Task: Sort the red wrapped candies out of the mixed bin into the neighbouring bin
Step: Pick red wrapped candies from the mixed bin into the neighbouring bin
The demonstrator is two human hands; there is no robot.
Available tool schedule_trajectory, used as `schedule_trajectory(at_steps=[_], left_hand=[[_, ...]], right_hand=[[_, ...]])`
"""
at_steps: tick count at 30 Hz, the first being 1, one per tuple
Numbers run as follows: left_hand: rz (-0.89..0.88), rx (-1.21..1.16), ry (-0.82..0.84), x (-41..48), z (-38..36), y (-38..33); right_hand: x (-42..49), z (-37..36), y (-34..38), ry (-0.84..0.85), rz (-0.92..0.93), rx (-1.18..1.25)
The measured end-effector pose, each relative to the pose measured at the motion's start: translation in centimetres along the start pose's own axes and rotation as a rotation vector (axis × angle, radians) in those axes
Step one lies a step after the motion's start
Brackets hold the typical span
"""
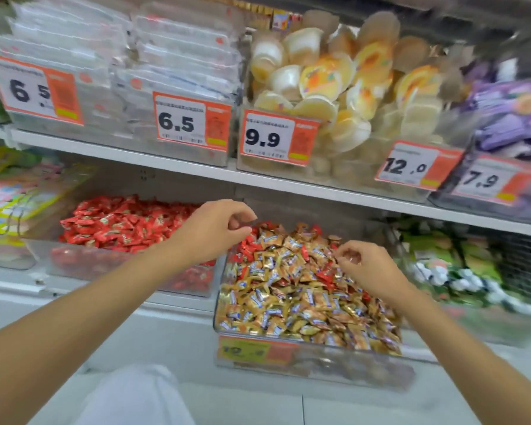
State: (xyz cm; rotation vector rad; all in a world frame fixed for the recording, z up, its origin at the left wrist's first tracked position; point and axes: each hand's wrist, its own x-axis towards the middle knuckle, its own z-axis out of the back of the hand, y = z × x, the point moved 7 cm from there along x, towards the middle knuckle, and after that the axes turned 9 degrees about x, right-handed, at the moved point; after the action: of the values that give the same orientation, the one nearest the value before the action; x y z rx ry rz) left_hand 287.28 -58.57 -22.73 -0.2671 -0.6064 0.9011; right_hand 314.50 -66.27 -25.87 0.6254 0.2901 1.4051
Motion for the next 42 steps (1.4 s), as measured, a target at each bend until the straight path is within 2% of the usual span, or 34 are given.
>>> schedule_trajectory(at_steps=[4,7,9,11,13,16,17,20,23,25,27,30,33,35,38,42], left_hand=[[-0.090,0.028,0.189,2.3,-5.8,-5.3],[-0.134,0.218,0.510,2.6,-10.8,-5.9],[-0.137,0.343,0.648,2.2,-12.6,-4.7],[-0.142,0.422,0.643,2.2,-13.0,-3.5],[-0.105,0.376,0.638,2.3,-12.9,-2.5],[-0.067,0.326,0.601,2.4,-12.3,-1.5],[-0.055,0.321,0.572,2.4,-12.2,-1.3],[-0.025,0.320,0.481,2.6,-11.8,-1.4],[0.008,0.161,0.404,2.8,-11.3,-2.2],[0.048,-0.011,0.350,3.1,-10.7,-2.4],[0.103,-0.126,0.304,3.4,-10.2,-2.2],[0.141,-0.155,0.342,3.5,-10.5,-1.9],[0.123,-0.095,0.440,3.1,-11.4,-2.2],[0.122,-0.050,0.425,3.1,-11.2,-2.4],[0.132,0.016,0.356,3.8,-10.9,-2.3],[0.064,-0.020,0.321,5.7,-12.4,-4.1]], right_hand=[[-2.3,1.8,-3.9,-0.018,-0.073,0.060],[-3.5,2.1,-5.5,-0.018,-0.087,0.106],[-3.5,1.5,-5.6,0.008,-0.079,0.138],[-2.7,0.4,-4.7,0.042,-0.064,0.182],[-1.5,-1.4,-3.5,0.119,-0.031,0.171],[-0.1,-4.5,-3.5,0.265,0.013,-0.013],[0.2,-4.5,-3.9,0.236,0.014,-0.037],[0.5,-1.8,-5.3,0.009,-0.040,0.103],[0.0,0.4,-6.0,-0.116,-0.089,0.243],[-0.1,-0.1,-5.4,-0.033,-0.089,0.291],[0.1,-2.0,-4.6,0.140,-0.065,0.217],[0.2,-4.8,-4.0,0.294,-0.065,0.045],[0.3,-5.0,-3.9,0.280,-0.083,0.045],[0.5,-4.1,-4.2,0.265,-0.103,0.148],[0.8,-1.6,-4.8,0.153,-0.137,0.341],[1.2,-1.1,-4.5,0.102,-0.160,0.367]])
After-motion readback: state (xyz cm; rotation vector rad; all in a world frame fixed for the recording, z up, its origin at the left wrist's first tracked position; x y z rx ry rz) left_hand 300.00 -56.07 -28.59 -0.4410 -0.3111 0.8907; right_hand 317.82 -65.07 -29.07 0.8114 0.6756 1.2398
